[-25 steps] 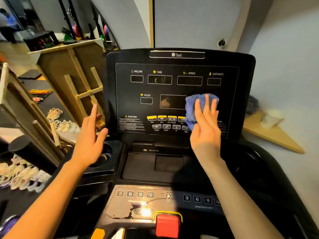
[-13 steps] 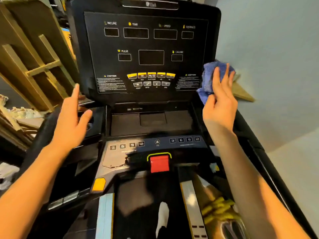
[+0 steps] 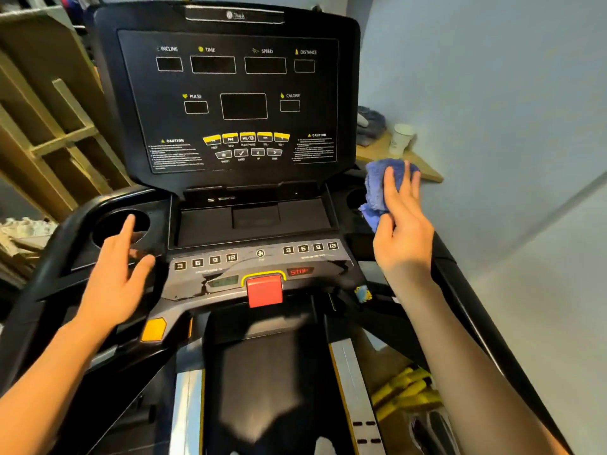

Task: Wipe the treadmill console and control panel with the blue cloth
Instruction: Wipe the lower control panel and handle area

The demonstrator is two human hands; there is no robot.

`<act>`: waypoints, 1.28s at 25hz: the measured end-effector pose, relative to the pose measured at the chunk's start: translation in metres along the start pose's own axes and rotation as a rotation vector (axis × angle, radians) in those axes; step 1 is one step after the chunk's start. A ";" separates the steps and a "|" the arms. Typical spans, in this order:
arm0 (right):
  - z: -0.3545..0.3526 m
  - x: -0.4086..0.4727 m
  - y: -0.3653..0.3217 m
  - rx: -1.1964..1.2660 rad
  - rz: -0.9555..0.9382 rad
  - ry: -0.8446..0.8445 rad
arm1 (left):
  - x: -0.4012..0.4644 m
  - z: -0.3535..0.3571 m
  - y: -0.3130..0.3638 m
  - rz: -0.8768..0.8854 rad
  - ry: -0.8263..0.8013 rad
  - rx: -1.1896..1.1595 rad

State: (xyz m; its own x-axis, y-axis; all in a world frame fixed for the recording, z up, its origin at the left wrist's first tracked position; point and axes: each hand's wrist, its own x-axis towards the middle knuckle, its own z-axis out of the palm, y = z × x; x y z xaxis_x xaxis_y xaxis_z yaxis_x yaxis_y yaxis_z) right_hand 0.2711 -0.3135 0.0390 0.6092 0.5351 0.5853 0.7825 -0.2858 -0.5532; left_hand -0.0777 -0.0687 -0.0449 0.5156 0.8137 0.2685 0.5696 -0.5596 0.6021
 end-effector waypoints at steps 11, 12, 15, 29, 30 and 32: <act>-0.001 -0.059 0.054 0.008 -0.164 -0.103 | -0.081 0.022 0.002 -0.190 -0.114 0.110; -0.001 -0.064 0.053 -0.002 -0.143 -0.143 | -0.085 0.023 0.001 -0.213 -0.117 0.135; 0.002 -0.087 0.053 0.011 0.014 -0.282 | -0.091 0.021 -0.003 -0.219 -0.120 0.194; 0.045 -0.133 0.071 -0.281 -0.150 -0.436 | -0.090 0.027 -0.003 -0.181 -0.141 0.389; 0.047 -0.132 0.071 -0.319 -0.161 -0.434 | -0.090 0.028 -0.004 -0.186 -0.139 0.391; 0.051 -0.131 0.072 -0.361 -0.153 -0.430 | -0.090 0.029 -0.006 -0.191 -0.135 0.385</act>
State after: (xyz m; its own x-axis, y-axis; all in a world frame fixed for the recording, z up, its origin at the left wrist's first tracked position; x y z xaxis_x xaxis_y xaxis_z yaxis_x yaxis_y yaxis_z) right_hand 0.2406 -0.3638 -0.1075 0.4377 0.8448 0.3078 0.8979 -0.3924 -0.1997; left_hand -0.1094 -0.1433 -0.0945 0.4425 0.8945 0.0637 0.8461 -0.4400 0.3009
